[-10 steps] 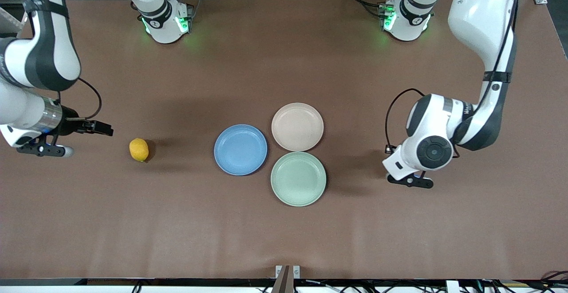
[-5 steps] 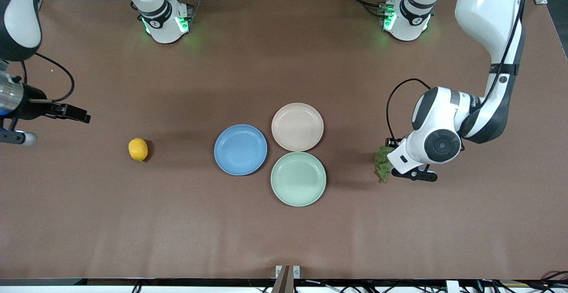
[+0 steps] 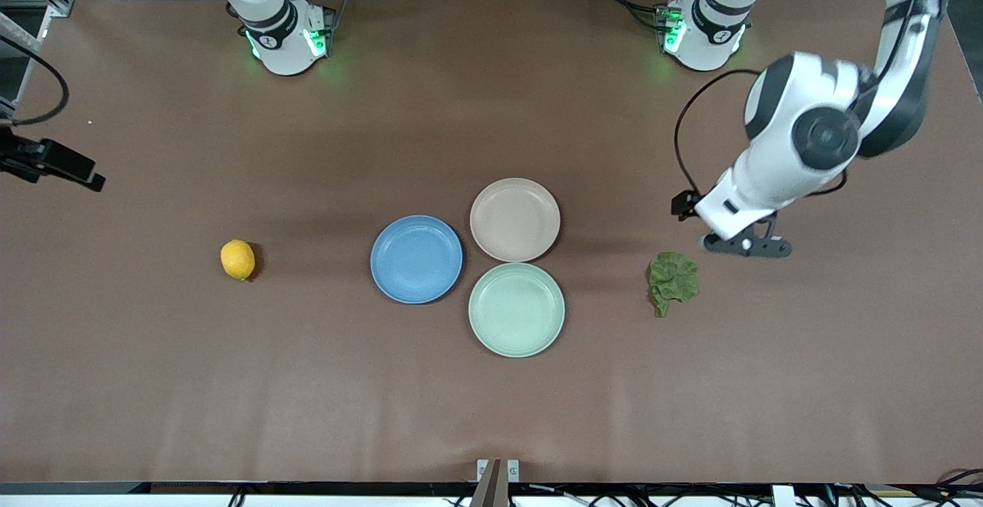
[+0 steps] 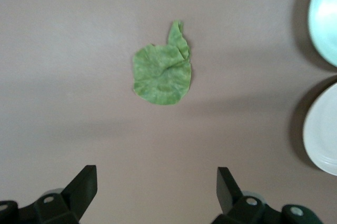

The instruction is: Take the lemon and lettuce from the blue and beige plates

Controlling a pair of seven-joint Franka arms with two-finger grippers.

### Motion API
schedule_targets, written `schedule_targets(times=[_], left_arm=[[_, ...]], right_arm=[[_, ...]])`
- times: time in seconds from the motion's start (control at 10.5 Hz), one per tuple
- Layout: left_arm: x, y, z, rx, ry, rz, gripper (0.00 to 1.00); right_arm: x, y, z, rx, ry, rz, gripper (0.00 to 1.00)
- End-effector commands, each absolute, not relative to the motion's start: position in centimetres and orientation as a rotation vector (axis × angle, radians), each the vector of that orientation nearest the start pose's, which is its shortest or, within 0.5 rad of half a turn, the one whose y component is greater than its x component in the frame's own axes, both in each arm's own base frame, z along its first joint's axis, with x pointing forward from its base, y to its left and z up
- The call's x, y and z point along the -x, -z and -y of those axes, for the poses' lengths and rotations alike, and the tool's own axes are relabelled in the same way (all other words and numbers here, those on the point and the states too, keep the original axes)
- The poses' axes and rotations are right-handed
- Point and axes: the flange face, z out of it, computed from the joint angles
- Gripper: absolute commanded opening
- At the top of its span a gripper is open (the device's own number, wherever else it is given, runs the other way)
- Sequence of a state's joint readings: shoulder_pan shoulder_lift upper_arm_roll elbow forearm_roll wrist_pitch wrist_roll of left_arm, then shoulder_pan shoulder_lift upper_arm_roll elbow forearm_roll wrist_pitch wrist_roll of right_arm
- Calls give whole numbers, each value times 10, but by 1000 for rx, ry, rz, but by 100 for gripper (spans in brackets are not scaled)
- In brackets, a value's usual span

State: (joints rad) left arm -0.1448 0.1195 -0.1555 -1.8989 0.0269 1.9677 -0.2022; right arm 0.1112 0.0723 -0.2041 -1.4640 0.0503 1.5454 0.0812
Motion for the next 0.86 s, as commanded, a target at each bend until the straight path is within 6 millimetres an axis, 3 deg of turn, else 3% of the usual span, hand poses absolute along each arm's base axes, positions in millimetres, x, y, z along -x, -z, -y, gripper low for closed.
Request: schedule_targets(times=[0.0,0.38,0.77], left_arm=[[-538,-494,163,3174,88,-84,100],[-538,-580,166,3161,130,-120,100],[-536,-615,167,3146,40,-202,100]], right_arm=[[-570,-656,40,3093,78,-282,100],[-571,-654,31,3094,68,-256,100],[-570,-644,17,3113,-5,-199,100]])
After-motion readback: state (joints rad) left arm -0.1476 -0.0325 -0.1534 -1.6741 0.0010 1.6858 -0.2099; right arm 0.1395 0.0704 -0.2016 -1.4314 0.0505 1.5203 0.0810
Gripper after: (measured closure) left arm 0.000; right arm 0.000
